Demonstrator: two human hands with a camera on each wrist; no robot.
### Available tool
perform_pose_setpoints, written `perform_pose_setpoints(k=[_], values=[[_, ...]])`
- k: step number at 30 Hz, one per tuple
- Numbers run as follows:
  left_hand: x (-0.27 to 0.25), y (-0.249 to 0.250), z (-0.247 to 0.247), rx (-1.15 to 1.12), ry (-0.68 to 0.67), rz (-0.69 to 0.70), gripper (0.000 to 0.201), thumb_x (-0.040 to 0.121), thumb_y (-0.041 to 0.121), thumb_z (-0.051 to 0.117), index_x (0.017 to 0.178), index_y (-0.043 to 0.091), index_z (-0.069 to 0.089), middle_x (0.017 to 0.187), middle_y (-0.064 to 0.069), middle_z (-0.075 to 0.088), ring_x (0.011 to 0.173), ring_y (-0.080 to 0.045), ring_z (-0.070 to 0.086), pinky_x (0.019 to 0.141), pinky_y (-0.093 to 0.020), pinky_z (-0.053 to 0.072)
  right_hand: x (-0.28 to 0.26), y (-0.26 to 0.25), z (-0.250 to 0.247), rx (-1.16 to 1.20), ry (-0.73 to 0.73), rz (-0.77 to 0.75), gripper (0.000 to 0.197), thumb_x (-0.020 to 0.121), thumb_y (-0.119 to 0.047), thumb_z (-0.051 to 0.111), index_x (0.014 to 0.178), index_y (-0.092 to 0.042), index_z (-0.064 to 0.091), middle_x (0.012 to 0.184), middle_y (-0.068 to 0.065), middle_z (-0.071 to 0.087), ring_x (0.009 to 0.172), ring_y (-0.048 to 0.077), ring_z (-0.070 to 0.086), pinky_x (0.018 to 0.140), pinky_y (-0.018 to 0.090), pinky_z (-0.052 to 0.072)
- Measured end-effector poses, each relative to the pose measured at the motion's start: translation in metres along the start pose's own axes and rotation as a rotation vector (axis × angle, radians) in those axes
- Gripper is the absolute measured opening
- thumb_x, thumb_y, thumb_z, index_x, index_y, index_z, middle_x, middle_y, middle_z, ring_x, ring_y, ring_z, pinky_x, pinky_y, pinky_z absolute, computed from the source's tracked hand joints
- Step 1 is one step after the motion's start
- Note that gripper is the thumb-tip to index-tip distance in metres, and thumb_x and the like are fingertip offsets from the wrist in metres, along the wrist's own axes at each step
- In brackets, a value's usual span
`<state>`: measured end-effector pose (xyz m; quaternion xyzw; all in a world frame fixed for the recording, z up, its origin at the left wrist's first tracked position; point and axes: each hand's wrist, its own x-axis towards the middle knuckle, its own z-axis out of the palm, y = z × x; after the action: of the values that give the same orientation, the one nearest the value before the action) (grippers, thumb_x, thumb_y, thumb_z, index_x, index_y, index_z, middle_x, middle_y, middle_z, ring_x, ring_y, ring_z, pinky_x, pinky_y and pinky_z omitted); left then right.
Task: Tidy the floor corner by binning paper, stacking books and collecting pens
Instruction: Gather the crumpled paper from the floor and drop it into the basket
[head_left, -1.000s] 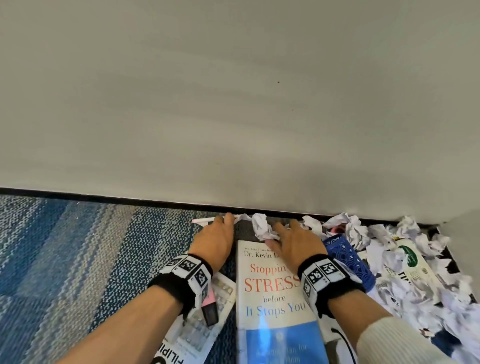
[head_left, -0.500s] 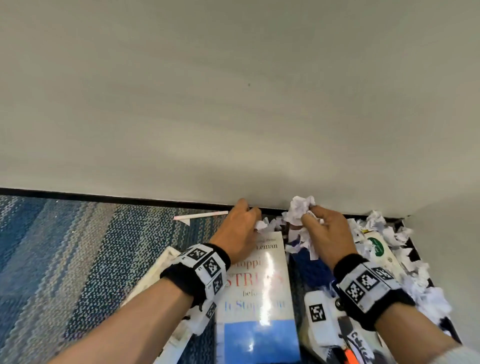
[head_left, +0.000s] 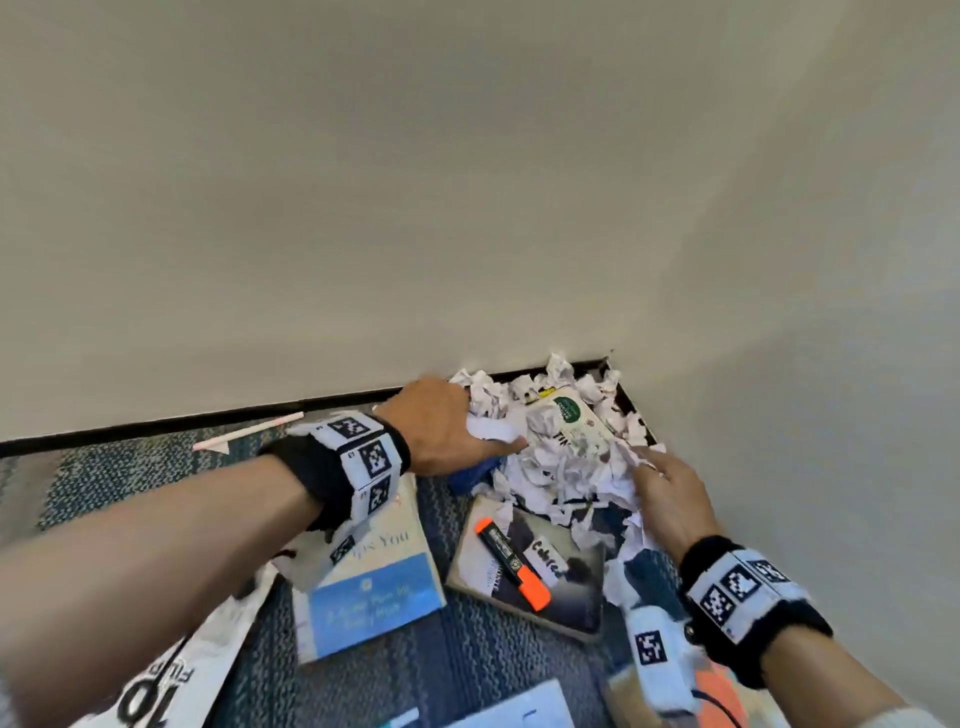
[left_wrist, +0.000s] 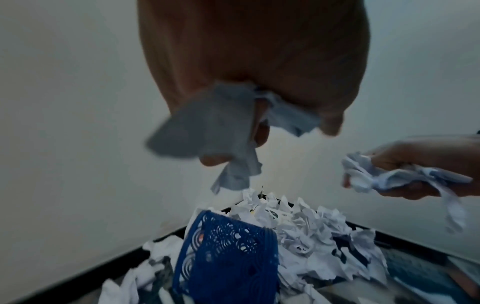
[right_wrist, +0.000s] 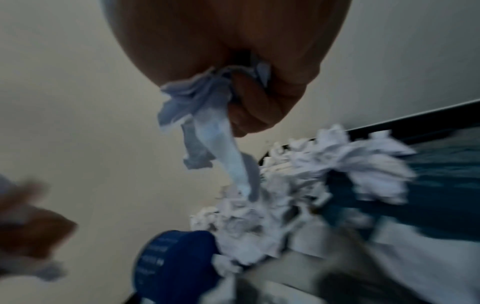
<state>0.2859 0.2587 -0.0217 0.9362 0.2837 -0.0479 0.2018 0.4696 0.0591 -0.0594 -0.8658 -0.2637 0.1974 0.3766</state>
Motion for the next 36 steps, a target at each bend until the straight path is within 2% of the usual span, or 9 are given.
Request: perform_pose_setpoints(k=[5, 9, 13, 19, 22, 25, 28, 33, 36], values=[[-0.009, 0.041, -0.035, 0.298, -0.187, 0.003, 0.091, 0.06, 0.092, 0.012, 0.058, 0.008, 0.047, 0.059, -0.008, 0.047, 0.054, -0.021, 0.044, 0.058, -0.031, 0.04, -0.027, 0.05, -0.008, -0.215, 0.093, 0.063, 0.045, 0.086, -0.037, 0.029, 0.056, -0.015, 0.053, 0.077, 0.011, 0.061, 0.081, 0.035, 0.059, 0.08, 0.044, 0.048], [0.004, 0.062, -0.018, 0.33, -0.091, 0.01, 0.066, 0.1, 0.056, 0.024, 0.071, 0.006, 0.056, 0.079, -0.013, 0.061, 0.07, -0.025, 0.055, 0.071, -0.033, 0.046, -0.034, 0.08, -0.011, -0.41, 0.049, 0.178, 0.067, 0.094, -0.062, 0.03, 0.051, -0.014, 0.049, 0.07, 0.012, 0.059, 0.078, 0.033, 0.059, 0.075, 0.036, 0.043], [0.013, 0.075, 0.046, 0.292, -0.145, 0.016, 0.029, 0.099, 0.013, 0.039, 0.109, -0.001, 0.062, 0.111, -0.017, 0.063, 0.1, -0.033, 0.061, 0.079, -0.037, 0.048, -0.038, 0.097, 0.003, -0.492, 0.041, 0.174, 0.041, 0.094, -0.042, 0.046, 0.088, -0.006, 0.065, 0.105, 0.019, 0.063, 0.099, 0.035, 0.061, 0.081, 0.035, 0.044], [0.026, 0.103, 0.118, 0.157, -0.117, -0.002, 0.04, 0.086, -0.007, 0.046, 0.122, 0.004, 0.034, 0.123, -0.02, 0.038, 0.088, -0.037, 0.062, 0.066, -0.042, 0.048, -0.061, 0.118, 0.04, -0.756, -0.259, -0.132, 0.064, 0.092, -0.032, 0.05, 0.148, -0.02, 0.023, 0.133, 0.008, 0.036, 0.103, 0.032, 0.058, 0.079, 0.039, 0.049], [0.039, 0.107, 0.136, 0.092, -0.098, 0.041, 0.062, 0.087, -0.005, 0.05, 0.139, 0.015, 0.024, 0.135, -0.024, 0.028, 0.081, -0.037, 0.064, 0.064, -0.044, 0.053, -0.066, 0.125, 0.045, -0.838, -0.263, -0.228, 0.055, 0.069, -0.033, 0.076, 0.117, -0.013, 0.058, 0.109, 0.006, 0.053, 0.078, 0.024, 0.062, 0.06, 0.033, 0.051], [0.043, 0.111, 0.157, 0.162, -0.129, 0.168, 0.044, 0.1, 0.031, 0.047, 0.14, 0.023, 0.028, 0.142, -0.025, 0.023, 0.082, -0.03, 0.064, 0.065, -0.039, 0.056, -0.054, 0.132, 0.044, -0.85, -0.241, -0.271, 0.034, 0.06, -0.025, 0.083, 0.086, -0.014, 0.063, 0.086, 0.005, 0.057, 0.059, 0.024, 0.06, 0.049, 0.032, 0.047], [0.042, 0.112, 0.174, 0.278, -0.167, 0.191, 0.042, 0.099, 0.052, 0.037, 0.127, 0.02, 0.04, 0.137, -0.019, 0.025, 0.092, -0.03, 0.062, 0.061, -0.035, 0.046, -0.033, 0.127, 0.027, -0.796, -0.26, -0.176, 0.019, 0.088, -0.024, 0.058, 0.093, -0.006, 0.061, 0.101, 0.011, 0.054, 0.084, 0.035, 0.063, 0.068, 0.039, 0.046], [0.047, 0.104, 0.187, 0.206, -0.073, 0.105, 0.021, 0.1, 0.011, 0.039, 0.121, 0.008, 0.038, 0.116, -0.014, 0.039, 0.089, -0.032, 0.06, 0.063, -0.041, 0.048, 0.014, 0.124, -0.015, -0.651, -0.033, -0.154, 0.031, 0.094, -0.036, 0.052, 0.091, -0.007, 0.063, 0.101, 0.008, 0.052, 0.081, 0.027, 0.06, 0.075, 0.039, 0.051], [0.054, 0.098, 0.18, 0.132, -0.039, 0.087, 0.021, 0.101, 0.023, 0.033, 0.111, 0.008, 0.045, 0.109, -0.012, 0.05, 0.087, -0.034, 0.059, 0.063, -0.041, 0.04, 0.044, 0.124, -0.019, -0.621, -0.001, -0.199, 0.034, 0.092, -0.032, 0.059, 0.101, 0.0, 0.064, 0.119, 0.013, 0.047, 0.095, 0.028, 0.057, 0.089, 0.037, 0.049]])
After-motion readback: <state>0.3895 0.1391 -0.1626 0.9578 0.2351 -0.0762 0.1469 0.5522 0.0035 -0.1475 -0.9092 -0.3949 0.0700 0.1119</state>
